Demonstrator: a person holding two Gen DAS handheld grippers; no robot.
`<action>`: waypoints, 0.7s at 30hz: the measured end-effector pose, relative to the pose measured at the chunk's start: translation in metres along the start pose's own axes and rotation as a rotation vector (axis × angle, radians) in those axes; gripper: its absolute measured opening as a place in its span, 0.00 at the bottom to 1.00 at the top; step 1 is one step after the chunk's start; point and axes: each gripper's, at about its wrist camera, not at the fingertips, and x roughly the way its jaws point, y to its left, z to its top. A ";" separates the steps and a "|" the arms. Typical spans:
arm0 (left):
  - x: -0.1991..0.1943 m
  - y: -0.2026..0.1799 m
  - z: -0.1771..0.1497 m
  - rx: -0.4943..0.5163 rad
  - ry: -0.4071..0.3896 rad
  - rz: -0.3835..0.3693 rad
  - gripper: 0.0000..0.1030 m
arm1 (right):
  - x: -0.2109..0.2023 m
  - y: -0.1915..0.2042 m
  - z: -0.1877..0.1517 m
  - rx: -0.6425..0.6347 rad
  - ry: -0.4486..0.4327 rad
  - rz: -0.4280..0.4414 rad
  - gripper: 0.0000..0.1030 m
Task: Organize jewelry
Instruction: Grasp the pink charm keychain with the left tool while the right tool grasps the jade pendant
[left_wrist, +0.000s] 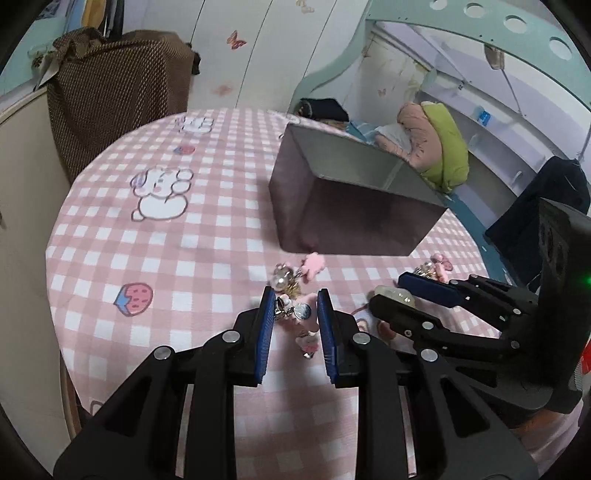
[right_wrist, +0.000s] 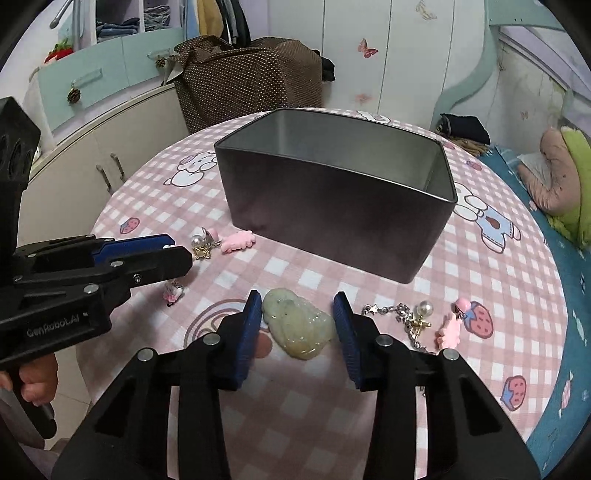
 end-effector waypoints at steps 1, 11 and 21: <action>-0.001 -0.001 0.001 0.005 -0.004 -0.004 0.23 | -0.001 -0.001 0.001 0.004 -0.002 -0.002 0.37; -0.004 -0.009 0.006 0.024 -0.013 -0.014 0.23 | -0.009 -0.007 0.004 0.018 0.000 -0.003 0.22; -0.003 -0.007 0.005 0.024 -0.011 -0.002 0.23 | -0.006 -0.005 -0.011 -0.036 -0.002 -0.003 0.31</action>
